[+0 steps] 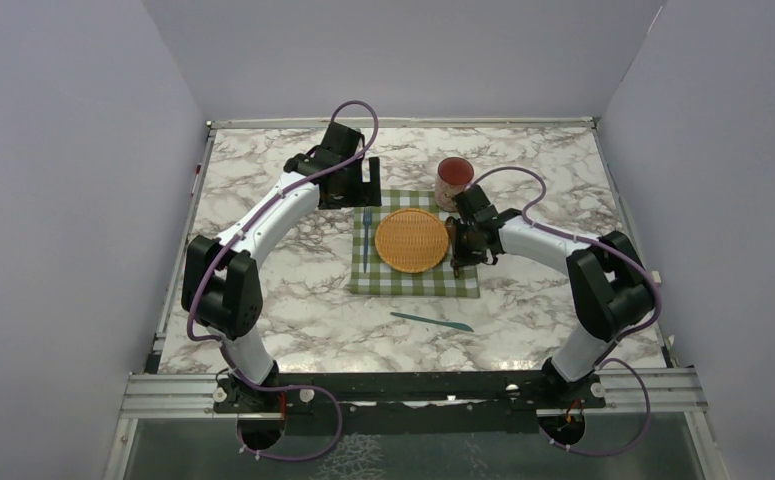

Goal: Set the dinner table for one person
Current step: Adjust the spoon with the napkin.

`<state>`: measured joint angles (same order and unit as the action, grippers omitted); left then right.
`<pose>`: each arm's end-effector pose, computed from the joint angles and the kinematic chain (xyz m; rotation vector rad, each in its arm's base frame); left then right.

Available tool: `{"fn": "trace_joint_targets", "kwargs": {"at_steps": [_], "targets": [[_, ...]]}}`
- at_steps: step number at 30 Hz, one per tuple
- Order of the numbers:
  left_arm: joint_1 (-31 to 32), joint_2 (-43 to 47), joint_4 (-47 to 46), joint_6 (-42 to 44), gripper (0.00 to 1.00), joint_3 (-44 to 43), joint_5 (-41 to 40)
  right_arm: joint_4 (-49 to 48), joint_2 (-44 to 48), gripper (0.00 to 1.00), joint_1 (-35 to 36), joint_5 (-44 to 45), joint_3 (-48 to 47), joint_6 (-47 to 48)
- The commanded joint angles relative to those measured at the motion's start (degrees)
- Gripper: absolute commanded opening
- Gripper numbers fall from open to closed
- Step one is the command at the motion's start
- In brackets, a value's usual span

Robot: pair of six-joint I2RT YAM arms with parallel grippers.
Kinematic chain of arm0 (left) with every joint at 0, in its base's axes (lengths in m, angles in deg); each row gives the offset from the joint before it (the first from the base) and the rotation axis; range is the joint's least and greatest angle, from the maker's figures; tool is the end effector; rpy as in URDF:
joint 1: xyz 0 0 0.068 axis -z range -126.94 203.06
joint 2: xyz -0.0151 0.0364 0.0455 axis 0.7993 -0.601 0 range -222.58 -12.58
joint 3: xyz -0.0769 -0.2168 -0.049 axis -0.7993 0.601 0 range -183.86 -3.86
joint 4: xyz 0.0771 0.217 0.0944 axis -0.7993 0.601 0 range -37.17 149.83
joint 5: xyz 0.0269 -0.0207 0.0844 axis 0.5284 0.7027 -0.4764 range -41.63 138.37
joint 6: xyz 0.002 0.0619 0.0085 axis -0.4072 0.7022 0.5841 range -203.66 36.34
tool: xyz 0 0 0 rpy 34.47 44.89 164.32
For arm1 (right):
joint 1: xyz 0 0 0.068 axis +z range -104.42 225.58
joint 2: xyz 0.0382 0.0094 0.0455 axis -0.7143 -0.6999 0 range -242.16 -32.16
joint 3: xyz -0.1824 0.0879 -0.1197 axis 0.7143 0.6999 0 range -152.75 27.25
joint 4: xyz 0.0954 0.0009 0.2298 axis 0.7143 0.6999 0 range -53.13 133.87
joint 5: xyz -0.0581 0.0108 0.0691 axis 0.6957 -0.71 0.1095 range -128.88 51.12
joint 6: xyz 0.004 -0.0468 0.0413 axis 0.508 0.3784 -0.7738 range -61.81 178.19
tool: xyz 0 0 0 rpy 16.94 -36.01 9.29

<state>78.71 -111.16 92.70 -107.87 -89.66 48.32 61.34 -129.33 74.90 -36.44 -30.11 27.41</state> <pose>0.3304 -0.1586 0.2465 0.0314 2.5265 -0.3589 0.2775 0.1535 0.1251 0.0481 2.7197 0.2610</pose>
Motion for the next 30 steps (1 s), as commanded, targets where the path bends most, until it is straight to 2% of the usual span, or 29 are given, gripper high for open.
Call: {"fn": "trace_joint_targets", "kwargs": {"at_steps": [1, 12, 14, 16, 18, 30], "targets": [[0.37, -0.55, -0.87, 0.99, 0.94, -1.90, -0.03, 3.04, 0.36, 0.04, 0.57, 2.95, 1.95, -3.27], [0.37, 0.00, -0.83, 0.96, 0.94, -1.40, -0.02, 3.29, -0.73, 0.05, 0.56, 2.26, 0.96, -1.94], [0.37, 0.23, -0.93, 0.77, 0.94, -1.24, 0.04, 3.43, -0.76, 0.07, 0.57, 1.99, 0.99, -1.83], [0.37, 0.45, -0.86, 0.66, 0.94, -1.01, 0.05, 3.60, -0.67, 0.15, 0.63, 1.90, 1.00, -1.66], [0.37, 0.58, -0.92, 0.57, 0.94, -0.82, 0.03, 4.14, -0.38, 0.19, 0.65, 1.88, 0.81, -1.45], [0.38, 0.25, -1.01, 0.03, 0.94, -0.99, -0.03, 8.98, 6.10, 0.21, 1.00, 3.08, -2.59, 0.96]]}}
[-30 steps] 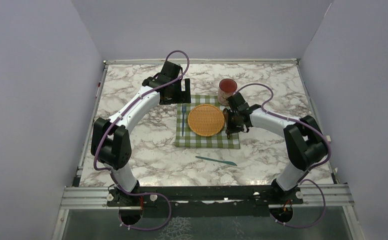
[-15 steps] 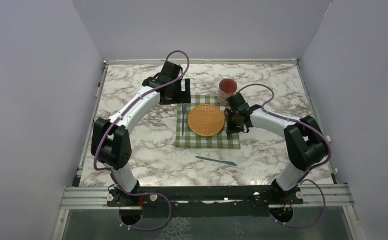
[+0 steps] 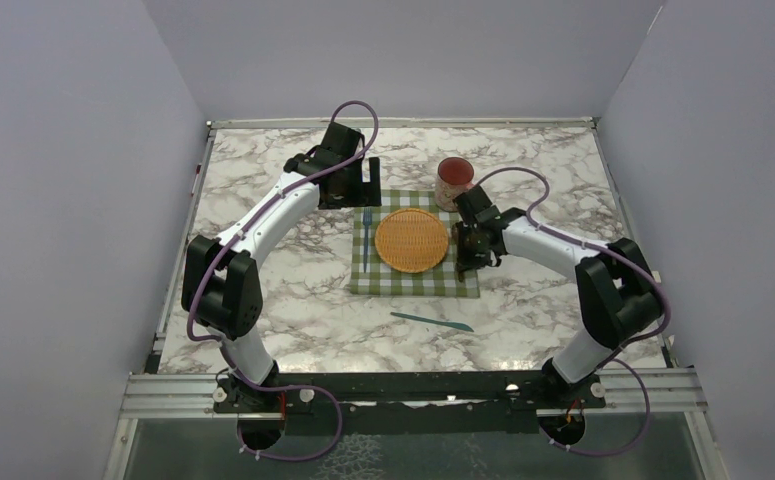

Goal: Set the dinner table for one person
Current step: Adjust the spoon with the napkin.

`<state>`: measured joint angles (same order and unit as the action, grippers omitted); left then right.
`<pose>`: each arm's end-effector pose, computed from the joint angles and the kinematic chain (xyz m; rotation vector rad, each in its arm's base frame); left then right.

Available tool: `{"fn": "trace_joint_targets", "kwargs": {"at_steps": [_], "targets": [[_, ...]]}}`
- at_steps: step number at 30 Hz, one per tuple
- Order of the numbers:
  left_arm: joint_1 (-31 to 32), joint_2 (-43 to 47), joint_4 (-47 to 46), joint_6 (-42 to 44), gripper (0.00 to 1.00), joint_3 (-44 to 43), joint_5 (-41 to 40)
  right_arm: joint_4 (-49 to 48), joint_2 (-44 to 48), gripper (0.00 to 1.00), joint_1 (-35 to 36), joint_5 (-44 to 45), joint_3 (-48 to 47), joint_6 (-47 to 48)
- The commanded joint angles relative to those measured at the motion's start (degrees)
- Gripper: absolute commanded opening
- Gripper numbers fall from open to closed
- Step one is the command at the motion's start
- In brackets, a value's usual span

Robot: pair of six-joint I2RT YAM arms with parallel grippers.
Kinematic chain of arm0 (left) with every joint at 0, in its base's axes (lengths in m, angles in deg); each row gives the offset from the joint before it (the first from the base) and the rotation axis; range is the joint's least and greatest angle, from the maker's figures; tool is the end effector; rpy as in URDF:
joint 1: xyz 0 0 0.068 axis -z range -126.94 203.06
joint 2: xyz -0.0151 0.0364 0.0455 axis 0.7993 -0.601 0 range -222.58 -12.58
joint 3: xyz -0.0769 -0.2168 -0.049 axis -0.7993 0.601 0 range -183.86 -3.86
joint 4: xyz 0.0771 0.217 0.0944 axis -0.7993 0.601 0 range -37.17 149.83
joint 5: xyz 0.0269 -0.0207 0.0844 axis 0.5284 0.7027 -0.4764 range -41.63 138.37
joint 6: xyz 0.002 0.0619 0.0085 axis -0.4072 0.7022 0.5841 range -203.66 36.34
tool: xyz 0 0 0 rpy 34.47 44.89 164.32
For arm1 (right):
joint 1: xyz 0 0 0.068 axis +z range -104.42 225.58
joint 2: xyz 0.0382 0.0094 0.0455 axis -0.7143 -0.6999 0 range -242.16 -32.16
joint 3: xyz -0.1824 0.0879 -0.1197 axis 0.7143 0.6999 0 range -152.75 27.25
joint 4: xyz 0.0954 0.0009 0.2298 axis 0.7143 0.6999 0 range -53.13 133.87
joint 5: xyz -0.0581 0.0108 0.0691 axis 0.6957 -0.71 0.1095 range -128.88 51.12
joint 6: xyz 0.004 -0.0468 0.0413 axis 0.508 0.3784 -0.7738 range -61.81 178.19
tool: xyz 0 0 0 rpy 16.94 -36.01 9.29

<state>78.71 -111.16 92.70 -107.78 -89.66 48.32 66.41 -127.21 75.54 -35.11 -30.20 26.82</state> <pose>0.3304 -0.1586 0.2465 0.0334 2.5263 -0.3583 0.2676 0.1506 0.1319 0.0525 2.7575 0.2065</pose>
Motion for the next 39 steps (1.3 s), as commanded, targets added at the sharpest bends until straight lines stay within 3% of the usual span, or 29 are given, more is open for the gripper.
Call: {"fn": "trace_joint_targets", "kwargs": {"at_steps": [1, 39], "targets": [[0.37, 0.24, -1.01, -0.05, 0.94, -0.99, 0.03, 4.17, 4.42, 0.21, 0.37, 1.73, -2.93, 1.72], [0.72, 1.10, -1.11, -0.50, 0.94, 0.34, 0.93, 0.98, -5.38, 0.21, 0.37, 1.73, -7.23, 4.63]]}}
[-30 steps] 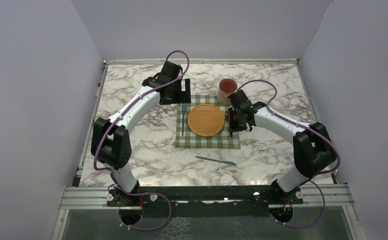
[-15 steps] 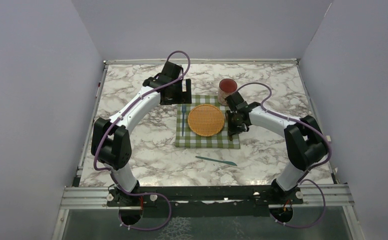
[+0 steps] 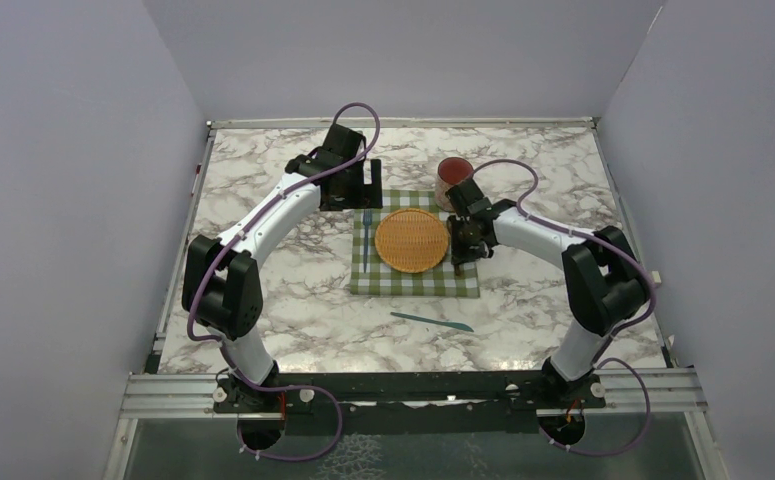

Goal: Set the dinner table for one person
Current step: Adjust the spoon with the napkin.

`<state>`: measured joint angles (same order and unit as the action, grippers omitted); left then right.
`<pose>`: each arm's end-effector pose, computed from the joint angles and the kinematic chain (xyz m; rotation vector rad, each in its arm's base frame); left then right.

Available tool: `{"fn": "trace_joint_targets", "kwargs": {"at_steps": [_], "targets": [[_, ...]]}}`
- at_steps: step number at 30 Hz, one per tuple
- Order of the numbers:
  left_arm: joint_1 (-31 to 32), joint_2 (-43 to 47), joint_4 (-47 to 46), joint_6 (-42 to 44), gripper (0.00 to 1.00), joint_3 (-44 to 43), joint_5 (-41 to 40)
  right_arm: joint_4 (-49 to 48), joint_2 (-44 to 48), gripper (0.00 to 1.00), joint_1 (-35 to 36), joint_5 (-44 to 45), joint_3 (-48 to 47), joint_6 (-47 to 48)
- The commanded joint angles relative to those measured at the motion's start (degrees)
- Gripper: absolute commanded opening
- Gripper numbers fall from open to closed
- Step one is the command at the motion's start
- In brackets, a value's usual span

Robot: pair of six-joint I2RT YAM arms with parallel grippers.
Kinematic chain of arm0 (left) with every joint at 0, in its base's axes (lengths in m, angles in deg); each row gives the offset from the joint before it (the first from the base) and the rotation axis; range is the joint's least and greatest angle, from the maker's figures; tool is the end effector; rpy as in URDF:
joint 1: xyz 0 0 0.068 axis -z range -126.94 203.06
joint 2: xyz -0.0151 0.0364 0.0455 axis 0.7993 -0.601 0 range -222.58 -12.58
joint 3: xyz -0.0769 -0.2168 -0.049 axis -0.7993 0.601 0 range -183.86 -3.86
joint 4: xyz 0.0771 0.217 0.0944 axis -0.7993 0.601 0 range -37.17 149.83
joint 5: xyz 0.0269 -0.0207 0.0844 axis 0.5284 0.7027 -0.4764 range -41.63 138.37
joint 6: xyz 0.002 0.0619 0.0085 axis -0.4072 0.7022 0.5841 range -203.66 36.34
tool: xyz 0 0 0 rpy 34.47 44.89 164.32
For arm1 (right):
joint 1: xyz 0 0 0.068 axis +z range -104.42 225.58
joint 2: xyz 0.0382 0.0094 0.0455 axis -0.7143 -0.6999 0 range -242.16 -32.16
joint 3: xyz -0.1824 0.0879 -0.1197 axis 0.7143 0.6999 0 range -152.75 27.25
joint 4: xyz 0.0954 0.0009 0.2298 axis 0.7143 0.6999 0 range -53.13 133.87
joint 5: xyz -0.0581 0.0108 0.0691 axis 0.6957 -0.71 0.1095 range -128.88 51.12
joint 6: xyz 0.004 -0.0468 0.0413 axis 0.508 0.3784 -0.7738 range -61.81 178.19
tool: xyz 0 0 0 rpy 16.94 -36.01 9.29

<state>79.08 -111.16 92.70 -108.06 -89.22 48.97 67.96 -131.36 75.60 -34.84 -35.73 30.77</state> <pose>0.3285 -0.1609 0.2441 0.0404 2.5376 -0.3727 0.2832 0.1597 0.1351 -0.0428 2.7549 0.1806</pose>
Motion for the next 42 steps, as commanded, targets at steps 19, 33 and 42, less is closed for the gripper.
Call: {"fn": "trace_joint_targets", "kwargs": {"at_steps": [19, 33, 42], "targets": [[0.35, 0.08, -1.03, 0.23, 0.94, -1.29, 0.36, 1.62, -0.70, 0.30, 0.31, 3.87, -4.35, 1.56], [0.35, -1.40, -1.02, 0.41, 0.94, -2.39, 0.85, 13.83, 13.89, 0.30, 0.39, -0.43, -2.81, 1.05], [0.71, -0.75, -0.66, 0.75, 0.94, -1.33, 2.19, 16.40, 18.36, 0.30, 0.79, -16.82, 3.31, 5.26]]}}
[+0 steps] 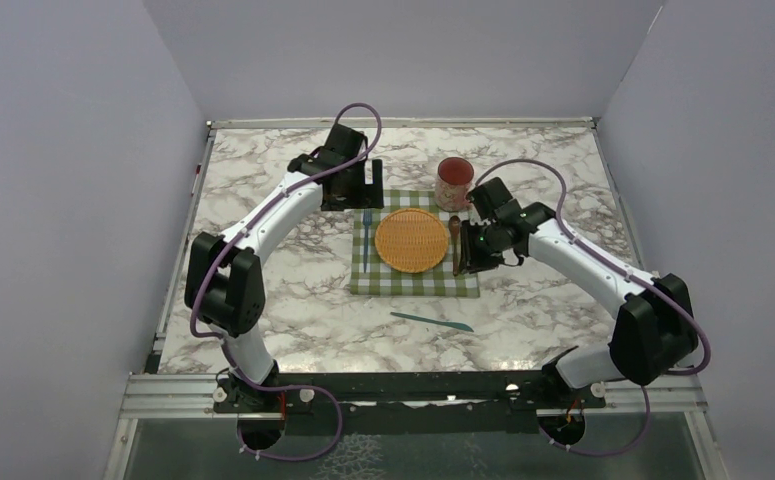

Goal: Set the dinner table for one person
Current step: Adjust the spoon with the napkin.

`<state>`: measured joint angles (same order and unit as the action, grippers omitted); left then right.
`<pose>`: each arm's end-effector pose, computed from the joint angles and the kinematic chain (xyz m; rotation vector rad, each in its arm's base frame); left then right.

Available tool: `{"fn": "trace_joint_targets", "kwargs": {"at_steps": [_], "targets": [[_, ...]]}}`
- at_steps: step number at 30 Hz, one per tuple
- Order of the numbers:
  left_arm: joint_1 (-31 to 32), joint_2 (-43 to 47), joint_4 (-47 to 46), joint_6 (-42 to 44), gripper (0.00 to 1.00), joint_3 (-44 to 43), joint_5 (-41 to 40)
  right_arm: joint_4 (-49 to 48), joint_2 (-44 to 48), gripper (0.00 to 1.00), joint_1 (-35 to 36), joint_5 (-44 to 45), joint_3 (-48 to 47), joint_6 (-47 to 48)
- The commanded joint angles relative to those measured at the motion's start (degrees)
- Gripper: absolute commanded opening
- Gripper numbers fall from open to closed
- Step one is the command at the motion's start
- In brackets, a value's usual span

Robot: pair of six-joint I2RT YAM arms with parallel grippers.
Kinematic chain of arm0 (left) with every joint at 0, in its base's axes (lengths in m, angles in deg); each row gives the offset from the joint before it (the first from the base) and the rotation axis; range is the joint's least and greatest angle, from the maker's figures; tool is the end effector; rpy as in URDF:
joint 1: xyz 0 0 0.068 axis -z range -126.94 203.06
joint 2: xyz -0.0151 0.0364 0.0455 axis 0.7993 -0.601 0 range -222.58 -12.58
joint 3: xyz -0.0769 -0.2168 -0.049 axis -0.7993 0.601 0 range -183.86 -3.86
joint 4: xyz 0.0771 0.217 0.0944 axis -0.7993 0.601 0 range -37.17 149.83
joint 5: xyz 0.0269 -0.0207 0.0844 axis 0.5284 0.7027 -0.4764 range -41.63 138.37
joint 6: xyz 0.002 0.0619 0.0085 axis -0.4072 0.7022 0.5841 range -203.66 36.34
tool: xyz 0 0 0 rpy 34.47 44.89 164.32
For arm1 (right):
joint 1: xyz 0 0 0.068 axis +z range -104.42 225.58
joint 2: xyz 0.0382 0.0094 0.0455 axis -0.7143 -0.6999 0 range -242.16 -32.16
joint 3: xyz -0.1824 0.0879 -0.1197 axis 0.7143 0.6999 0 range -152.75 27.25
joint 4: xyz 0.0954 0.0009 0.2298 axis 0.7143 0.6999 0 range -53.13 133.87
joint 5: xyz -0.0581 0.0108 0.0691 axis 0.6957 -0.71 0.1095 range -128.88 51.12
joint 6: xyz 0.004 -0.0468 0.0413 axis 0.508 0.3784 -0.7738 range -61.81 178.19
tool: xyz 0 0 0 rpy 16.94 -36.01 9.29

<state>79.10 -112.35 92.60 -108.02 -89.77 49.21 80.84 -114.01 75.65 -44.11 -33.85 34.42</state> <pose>0.3317 -0.1629 0.2400 0.0436 2.5477 -0.3732 0.2382 0.1429 0.2005 -0.1798 2.7565 0.3931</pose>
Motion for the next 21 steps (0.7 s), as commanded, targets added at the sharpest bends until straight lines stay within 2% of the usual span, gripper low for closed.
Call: {"fn": "trace_joint_targets", "kwargs": {"at_steps": [1, 4, 8, 12, 15, 21], "targets": [[1.05, 0.83, -0.12, 1.02, 0.94, -0.49, 2.23, 3.87, 1.34, 0.30, 0.92, -8.24, 1.89, 1.22], [4.48, 2.56, 1.37, 5.11, 0.94, 0.59, 3.17, 3.73, 3.02, 0.30, 1.26, -9.04, 3.68, 0.29], [15.60, 4.38, 6.01, 13.40, 0.94, 1.18, 3.21, 4.49, 4.54, 0.30, 1.28, -6.26, 4.60, -1.78], [25.92, 4.52, 12.16, 16.37, 0.93, 2.03, -0.22, 6.21, 6.95, 0.30, 1.25, -0.02, 3.62, -6.77], [27.82, 6.77, 13.39, 15.34, 0.93, 5.53, -2.96, 10.58, 8.21, 0.30, 1.25, 4.81, 2.06, -11.61], [27.99, 11.95, 14.96, 14.21, 0.94, 11.60, -1.62, 15.20, 13.00, 0.30, 1.27, 4.16, 2.69, -17.18]]}}
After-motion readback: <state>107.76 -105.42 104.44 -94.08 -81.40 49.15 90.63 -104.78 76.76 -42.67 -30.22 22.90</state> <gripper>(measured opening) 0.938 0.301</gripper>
